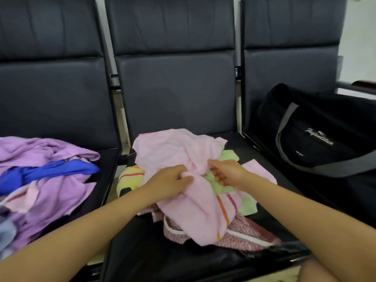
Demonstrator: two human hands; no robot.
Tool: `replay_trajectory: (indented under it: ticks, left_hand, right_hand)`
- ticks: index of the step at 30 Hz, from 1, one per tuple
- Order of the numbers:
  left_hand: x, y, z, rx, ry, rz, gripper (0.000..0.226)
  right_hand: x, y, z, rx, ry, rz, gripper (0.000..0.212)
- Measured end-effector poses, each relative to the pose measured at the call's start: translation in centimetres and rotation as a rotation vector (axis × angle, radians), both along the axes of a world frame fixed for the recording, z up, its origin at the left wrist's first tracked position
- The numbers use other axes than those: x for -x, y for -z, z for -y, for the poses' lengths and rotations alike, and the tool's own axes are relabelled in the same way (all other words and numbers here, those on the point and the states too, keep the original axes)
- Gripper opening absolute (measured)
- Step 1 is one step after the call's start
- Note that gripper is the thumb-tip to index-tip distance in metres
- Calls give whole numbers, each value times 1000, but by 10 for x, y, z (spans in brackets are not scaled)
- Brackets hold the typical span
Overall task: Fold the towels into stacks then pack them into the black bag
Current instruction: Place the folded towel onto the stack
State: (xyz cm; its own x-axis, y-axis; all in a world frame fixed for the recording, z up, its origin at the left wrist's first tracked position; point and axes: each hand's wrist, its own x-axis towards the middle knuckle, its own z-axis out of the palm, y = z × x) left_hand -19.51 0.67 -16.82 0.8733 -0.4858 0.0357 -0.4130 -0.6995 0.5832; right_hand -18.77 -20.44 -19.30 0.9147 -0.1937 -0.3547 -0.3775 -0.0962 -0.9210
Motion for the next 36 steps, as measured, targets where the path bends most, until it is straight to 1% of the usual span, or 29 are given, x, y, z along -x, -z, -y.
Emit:
replay_trajectory:
  ticks: [3,4,6,7,9,11,13,15,17,18,19,20,22,24,26,28,29,30,31,33,35,36]
  left_hand:
    - [4,-5,-14,322,-113,-165,20]
    - [6,-6,-19,414,-145,-206,21]
    - [12,-7,-26,554,-218,-224,27]
    - [14,-7,-28,584,-254,-207,30]
    - [16,-4,-32,599,-304,-217,34]
    - [15,1,-35,645,-338,-303,26]
    - [16,4,-39,681,-373,-370,16]
    - [16,7,-44,735,-402,-432,19]
    - [15,5,-49,773,-441,-420,26]
    - [13,4,-52,778,-461,-393,23]
    - [12,1,-55,799,-476,-367,18]
    - [11,0,-58,843,-492,-357,18]
    - [6,-6,-63,951,-508,-322,27]
    - [0,-17,-66,991,-508,-241,29]
    - [-6,-27,-67,1014,-511,-191,27]
    - [-11,-36,-66,1124,-500,-227,19]
    - [-15,-40,-65,1176,-508,-247,12]
    - [-18,-42,-64,1193,-520,-242,7]
    - [-22,-42,-65,1161,-541,-218,7]
    - [-29,-35,-68,978,-578,-92,14]
    - [-30,-22,-70,761,-573,-14,25]
    - [-31,-12,-72,681,-561,-38,32]
  right_hand:
    - [-1,-2,-5,19,-23,-26,29]
    - [-2,-4,-8,-4,-26,-27,29]
    - [-7,-9,-17,-143,-25,12,24]
    - [-9,-13,-22,-208,-32,44,21]
    - [-11,-20,-36,-225,-91,75,15]
    - [-10,-19,-51,-202,-189,47,16]
    - [-8,-14,-66,-232,-286,6,18]
    - [-5,-15,-74,-269,-301,28,16]
    - [-7,-18,-74,-257,-239,89,30]
    - [-6,-22,-74,-252,-188,110,33]
    - [-7,-25,-71,-251,-138,113,30]
    - [-9,-27,-68,-268,-87,116,27]
    - [-13,-29,-61,-346,-10,148,21]
    - [-17,-36,-52,-428,43,223,18]
    - [-21,-44,-42,-527,96,312,26]
    - [-21,-55,-36,-645,147,355,39]
    - [-21,-60,-33,-671,174,378,42]
    - [-19,-65,-33,-686,199,402,41]
    - [-18,-67,-33,-664,218,423,37]
    - [-20,-62,-36,-615,235,433,20]
    - [-20,-48,-38,-563,174,361,19]
    - [-17,-41,-39,-537,98,287,22]
